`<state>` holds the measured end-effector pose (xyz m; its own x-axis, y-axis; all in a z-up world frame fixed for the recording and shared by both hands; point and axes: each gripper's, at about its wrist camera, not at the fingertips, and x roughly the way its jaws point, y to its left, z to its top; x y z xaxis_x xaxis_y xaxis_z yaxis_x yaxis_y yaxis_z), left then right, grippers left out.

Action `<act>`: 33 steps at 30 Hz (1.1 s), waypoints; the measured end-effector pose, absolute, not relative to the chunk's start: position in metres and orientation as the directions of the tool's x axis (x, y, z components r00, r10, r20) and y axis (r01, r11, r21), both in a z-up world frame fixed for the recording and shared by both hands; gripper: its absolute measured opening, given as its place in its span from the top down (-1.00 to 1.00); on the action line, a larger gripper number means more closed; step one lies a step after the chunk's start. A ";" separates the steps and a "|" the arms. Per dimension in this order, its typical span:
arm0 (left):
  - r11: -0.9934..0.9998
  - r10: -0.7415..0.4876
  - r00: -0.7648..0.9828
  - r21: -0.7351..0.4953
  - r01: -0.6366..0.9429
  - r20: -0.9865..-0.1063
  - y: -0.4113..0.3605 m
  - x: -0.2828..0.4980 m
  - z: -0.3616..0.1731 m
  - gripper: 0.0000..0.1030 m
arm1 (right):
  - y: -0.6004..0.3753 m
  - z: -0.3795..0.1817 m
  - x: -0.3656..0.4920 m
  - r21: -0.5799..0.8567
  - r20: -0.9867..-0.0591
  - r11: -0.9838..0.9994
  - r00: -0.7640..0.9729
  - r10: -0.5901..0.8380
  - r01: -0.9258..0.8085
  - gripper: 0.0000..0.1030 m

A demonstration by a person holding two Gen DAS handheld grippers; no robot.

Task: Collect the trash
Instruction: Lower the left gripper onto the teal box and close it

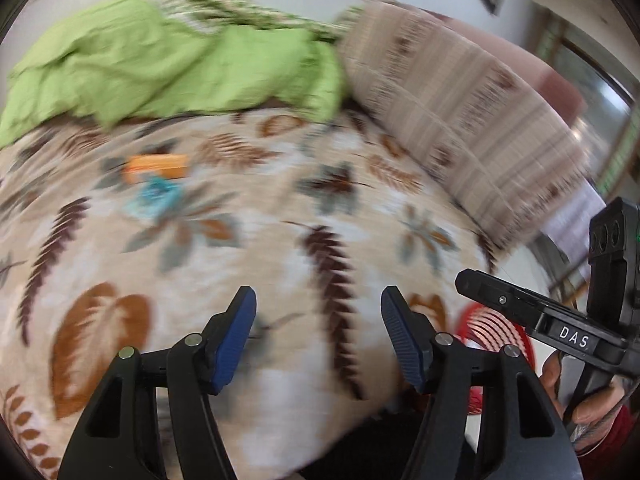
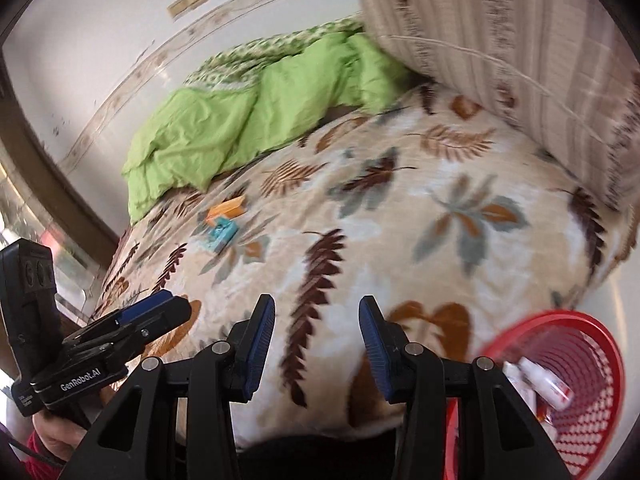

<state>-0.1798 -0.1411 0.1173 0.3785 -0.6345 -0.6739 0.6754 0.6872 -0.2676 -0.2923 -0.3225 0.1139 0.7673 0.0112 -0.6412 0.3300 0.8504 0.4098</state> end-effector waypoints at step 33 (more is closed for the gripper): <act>0.871 -0.297 0.518 -0.005 0.491 -0.802 -0.159 0.102 0.006 0.43 | -0.302 0.079 -0.136 0.401 -0.729 0.895 0.660 0.182 0.196 -0.08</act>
